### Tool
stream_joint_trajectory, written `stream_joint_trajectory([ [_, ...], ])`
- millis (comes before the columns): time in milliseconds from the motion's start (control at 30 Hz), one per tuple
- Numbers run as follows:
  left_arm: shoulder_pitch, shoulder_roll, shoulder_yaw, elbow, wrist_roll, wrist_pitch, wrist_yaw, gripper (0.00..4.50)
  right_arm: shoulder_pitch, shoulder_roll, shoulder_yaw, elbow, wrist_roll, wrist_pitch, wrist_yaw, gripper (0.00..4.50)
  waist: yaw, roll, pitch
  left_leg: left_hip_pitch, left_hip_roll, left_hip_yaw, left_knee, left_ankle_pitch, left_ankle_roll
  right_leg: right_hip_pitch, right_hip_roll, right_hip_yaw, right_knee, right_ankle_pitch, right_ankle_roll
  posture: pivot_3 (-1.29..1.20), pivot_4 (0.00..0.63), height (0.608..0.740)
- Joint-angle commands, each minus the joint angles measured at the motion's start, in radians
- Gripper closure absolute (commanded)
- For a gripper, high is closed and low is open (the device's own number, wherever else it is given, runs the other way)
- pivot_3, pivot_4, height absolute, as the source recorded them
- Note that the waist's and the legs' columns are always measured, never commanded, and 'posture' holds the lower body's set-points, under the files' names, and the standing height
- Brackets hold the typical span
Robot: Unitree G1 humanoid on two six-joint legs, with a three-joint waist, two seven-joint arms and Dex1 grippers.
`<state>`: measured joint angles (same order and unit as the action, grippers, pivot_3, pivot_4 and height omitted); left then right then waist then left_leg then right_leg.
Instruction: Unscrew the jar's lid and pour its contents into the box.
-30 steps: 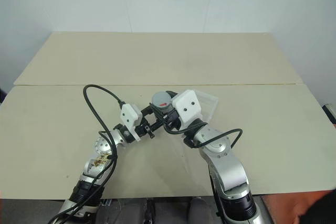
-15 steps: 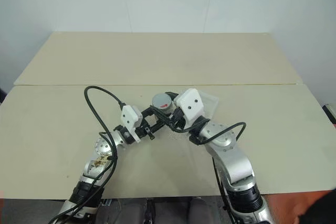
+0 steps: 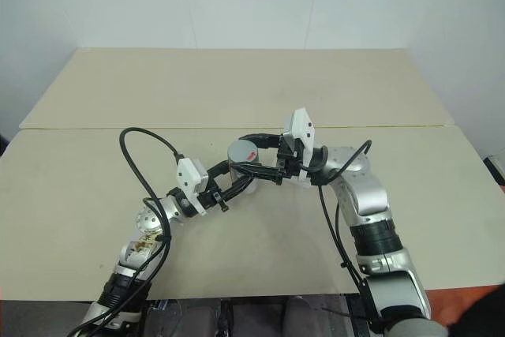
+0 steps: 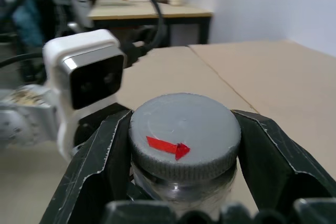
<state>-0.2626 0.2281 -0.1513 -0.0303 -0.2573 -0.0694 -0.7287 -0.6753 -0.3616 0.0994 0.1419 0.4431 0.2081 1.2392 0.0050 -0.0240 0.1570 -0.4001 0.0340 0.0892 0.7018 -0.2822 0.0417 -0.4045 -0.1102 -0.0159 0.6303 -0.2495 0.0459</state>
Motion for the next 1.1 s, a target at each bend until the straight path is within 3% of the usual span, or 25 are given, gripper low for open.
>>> stream_joint_trajectory([
  [33, -0.021, -0.006, -0.009, -0.019, 0.007, -0.017, -0.002, 2.54, -0.084, 0.037, 0.027, 0.071, 0.036, -0.082, 0.16, 1.66, 0.0, 0.0, 0.0, 0.0, 0.0, 0.0, 0.0, 0.0, 0.0, 0.0, 0.0, 0.0, 0.0, 0.0, 0.0, 0.0, 0.15, 0.74],
  [267, -0.016, -0.013, -0.016, -0.031, 0.008, -0.015, 0.006, 2.54, -0.177, 0.048, 0.036, 0.22, 0.011, -0.144, 0.307, 1.66, 0.001, 0.0, 0.0, -0.001, 0.0, 0.0, 0.0, 0.002, -0.004, 0.0, 0.0, 0.0, 0.002, 0.0, 0.0, 0.0, 0.15, 0.74],
  [533, -0.017, -0.017, -0.02, -0.033, 0.006, -0.013, 0.005, 2.54, -0.246, 0.054, 0.038, 0.331, -0.022, -0.131, 0.357, 1.66, -0.001, 0.0, 0.0, 0.0, 0.0, 0.001, 0.0, 0.004, -0.006, 0.0, 0.0, 0.0, 0.002, 0.0, 0.0, 0.0, 0.15, 0.74],
  [700, -0.02, -0.022, -0.019, -0.025, 0.012, -0.018, 0.011, 2.54, -0.255, 0.053, 0.042, 0.336, 0.001, -0.142, 0.375, 0.07, -0.005, 0.0, 0.0, 0.0, 0.001, 0.001, 0.0, 0.004, -0.007, 0.0, 0.0, 0.0, 0.002, 0.0, 0.0, 0.0, 0.15, 0.74],
  [1100, -0.014, -0.032, -0.014, -0.022, 0.01, -0.014, 0.02, 2.54, -0.175, 0.01, -0.032, 0.211, -0.019, -0.217, 0.224, 0.03, -0.002, 0.0, 0.0, -0.002, 0.0, 0.0, 0.0, 0.004, -0.007, -0.001, -0.001, -0.001, 0.003, 0.0, 0.0, 0.0, 0.15, 0.74],
])
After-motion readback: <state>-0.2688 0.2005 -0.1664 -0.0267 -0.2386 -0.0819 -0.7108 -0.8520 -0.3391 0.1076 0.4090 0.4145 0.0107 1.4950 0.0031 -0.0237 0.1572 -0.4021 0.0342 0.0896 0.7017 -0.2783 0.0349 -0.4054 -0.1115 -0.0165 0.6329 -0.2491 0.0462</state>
